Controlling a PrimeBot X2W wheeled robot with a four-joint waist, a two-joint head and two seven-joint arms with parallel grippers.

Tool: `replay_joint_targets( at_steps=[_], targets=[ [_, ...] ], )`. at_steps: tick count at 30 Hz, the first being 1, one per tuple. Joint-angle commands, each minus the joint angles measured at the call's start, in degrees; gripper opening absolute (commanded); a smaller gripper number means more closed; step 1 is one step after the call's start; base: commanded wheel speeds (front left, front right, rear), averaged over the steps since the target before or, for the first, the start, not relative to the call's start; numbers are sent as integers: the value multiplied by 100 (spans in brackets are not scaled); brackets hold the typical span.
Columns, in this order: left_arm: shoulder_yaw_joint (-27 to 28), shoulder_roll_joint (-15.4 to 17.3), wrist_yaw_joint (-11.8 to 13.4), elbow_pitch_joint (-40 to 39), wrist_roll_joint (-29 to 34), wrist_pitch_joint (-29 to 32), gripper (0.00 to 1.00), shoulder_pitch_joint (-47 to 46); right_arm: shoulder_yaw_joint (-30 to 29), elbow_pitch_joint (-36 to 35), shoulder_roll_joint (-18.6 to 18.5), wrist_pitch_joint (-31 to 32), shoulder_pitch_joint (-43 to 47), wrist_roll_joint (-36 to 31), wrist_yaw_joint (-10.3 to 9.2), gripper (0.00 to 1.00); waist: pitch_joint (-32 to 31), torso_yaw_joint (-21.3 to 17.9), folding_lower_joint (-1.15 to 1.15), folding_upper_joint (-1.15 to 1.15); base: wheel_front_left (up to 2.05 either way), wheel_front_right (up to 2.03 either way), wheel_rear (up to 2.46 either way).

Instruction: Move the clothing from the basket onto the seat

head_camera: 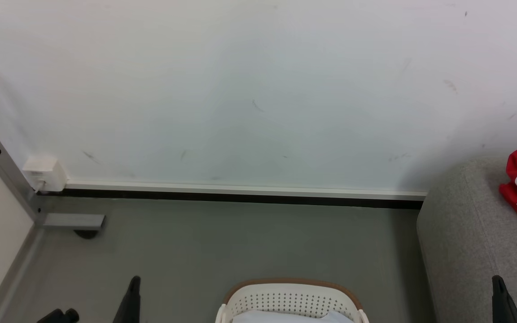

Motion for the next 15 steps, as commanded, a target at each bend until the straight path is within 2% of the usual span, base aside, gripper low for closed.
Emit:
replay_joint_targets(
  at_steps=[1,15],
  targets=[
    [49,8,-7,-100,-224,40,0,-149,-20,-85,-36,47,-167,213,-4,0,4,-1,0,0,0,0,0],
    [210,-10,-9,-206,-1137,304,0,-220,-31,-106,-4,310,-305,1221,-6,0,50,-17,0,0,0,0,0]
  ],
)
